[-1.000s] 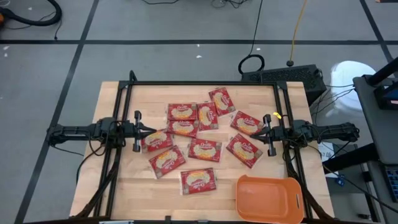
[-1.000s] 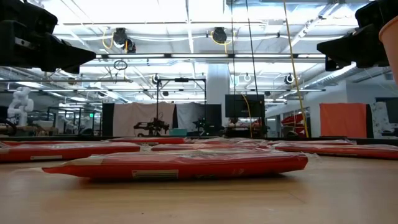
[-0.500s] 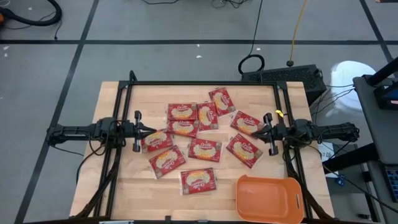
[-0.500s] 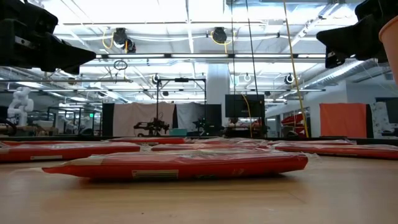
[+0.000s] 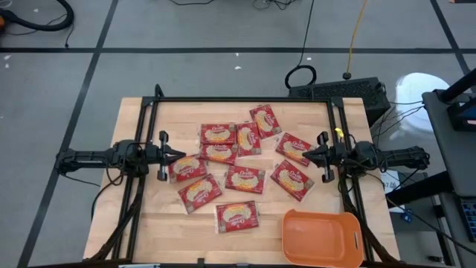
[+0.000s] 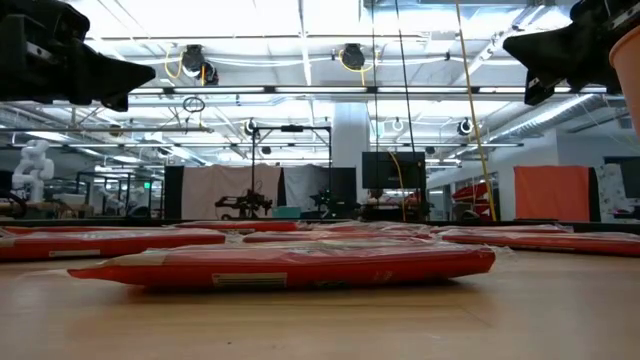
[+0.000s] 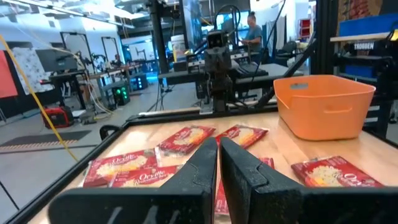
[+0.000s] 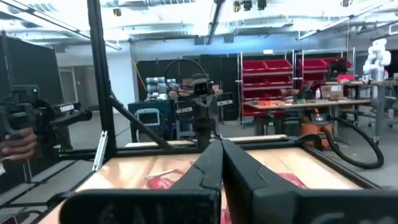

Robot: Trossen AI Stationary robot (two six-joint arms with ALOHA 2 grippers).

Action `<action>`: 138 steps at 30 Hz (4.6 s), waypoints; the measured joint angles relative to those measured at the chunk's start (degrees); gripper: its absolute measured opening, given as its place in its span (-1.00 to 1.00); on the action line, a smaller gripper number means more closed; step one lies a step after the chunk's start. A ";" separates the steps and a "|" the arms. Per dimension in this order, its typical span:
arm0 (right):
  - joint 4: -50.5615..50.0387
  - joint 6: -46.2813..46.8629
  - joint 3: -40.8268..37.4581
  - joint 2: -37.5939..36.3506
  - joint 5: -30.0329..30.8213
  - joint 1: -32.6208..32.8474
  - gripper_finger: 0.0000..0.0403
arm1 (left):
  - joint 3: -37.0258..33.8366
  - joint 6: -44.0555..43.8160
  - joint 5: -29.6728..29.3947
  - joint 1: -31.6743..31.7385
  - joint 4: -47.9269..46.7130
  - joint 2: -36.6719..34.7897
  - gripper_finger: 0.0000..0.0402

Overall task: Sort popcorn bags into baskets
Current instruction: Put the red popcorn bag into the orange bin

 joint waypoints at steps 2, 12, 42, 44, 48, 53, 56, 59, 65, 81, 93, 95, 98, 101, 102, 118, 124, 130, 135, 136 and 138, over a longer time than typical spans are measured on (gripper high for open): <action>0.33 -0.03 1.28 1.07 0.27 0.00 -1.00 | 0.00 -0.01 0.02 0.00 0.21 -0.02 -0.87; -6.71 0.45 20.92 16.95 4.46 0.00 -1.00 | 0.00 -0.42 -0.05 0.01 -0.19 -0.02 -0.87; -41.63 16.84 58.59 58.74 4.27 0.00 -1.00 | 6.48 -14.25 -2.61 -0.03 -5.88 2.77 -0.87; -41.21 16.97 57.72 59.14 4.28 0.00 -1.00 | 10.69 -14.69 -2.61 -0.01 -8.67 5.28 -0.87; -41.46 18.82 55.80 59.42 4.23 0.00 -1.00 | 21.06 -18.52 -2.60 -0.01 -16.03 11.87 -0.87; -40.68 22.29 52.10 59.40 4.24 0.00 -1.00 | 36.39 -17.62 -1.08 -0.06 -26.66 22.16 -0.87; -40.63 24.72 49.90 59.35 4.23 0.00 -1.00 | 44.87 -16.12 -0.03 -0.08 -33.51 28.42 -0.87; -40.68 27.48 47.91 59.35 4.22 0.01 -1.00 | 52.44 -15.82 0.04 -0.10 -40.44 34.12 -0.87; -40.67 32.08 44.26 59.35 4.93 2.51 -1.00 | 58.81 -15.80 0.13 -0.19 -47.00 43.42 -0.87; -54.14 51.23 42.94 59.88 5.53 14.53 -0.59 | 46.26 -14.12 -4.83 -11.32 -25.56 59.21 -0.87; -68.15 56.46 42.94 67.96 2.69 19.90 -0.05 | 43.71 -8.24 -5.68 -15.51 -10.19 68.07 -0.87; -68.86 55.98 42.94 69.03 2.69 20.27 0.01 | 43.71 -8.04 -5.68 -15.48 -8.93 68.93 -0.87; -69.29 52.95 42.86 70.76 2.71 20.76 0.08 | 43.71 -7.74 -5.68 -15.38 -7.49 69.53 -0.87; -67.69 52.60 40.77 71.67 2.76 20.98 0.10 | 43.71 -7.48 -5.70 -15.38 -6.22 69.42 -0.87; -67.13 52.59 39.59 71.78 2.71 20.98 0.10 | 43.71 -7.48 -5.70 -15.38 -6.09 69.42 -0.87; -48.15 52.81 24.49 71.36 3.90 21.02 -0.27 | 43.71 -6.16 -5.75 -15.16 -4.13 69.40 -0.87; -46.95 52.85 25.48 70.20 5.74 21.00 -0.81 | 43.71 -6.41 -5.84 -14.59 -3.83 69.40 -0.87; -45.33 52.14 27.44 67.23 9.18 20.98 -0.97 | 43.71 -6.45 -5.84 -14.61 -3.80 69.40 -0.87; -40.87 48.36 29.06 65.26 15.98 20.91 -0.99 | 43.72 -6.52 -5.84 -14.60 -2.66 69.40 -0.87; -40.38 47.54 29.35 65.05 17.68 20.90 -1.00 | 43.74 -6.56 -5.97 -14.53 -2.57 69.40 -0.87; -38.11 46.02 30.21 64.94 20.99 20.92 -1.00 | 43.74 -6.58 -7.02 -14.55 -2.63 69.40 -0.87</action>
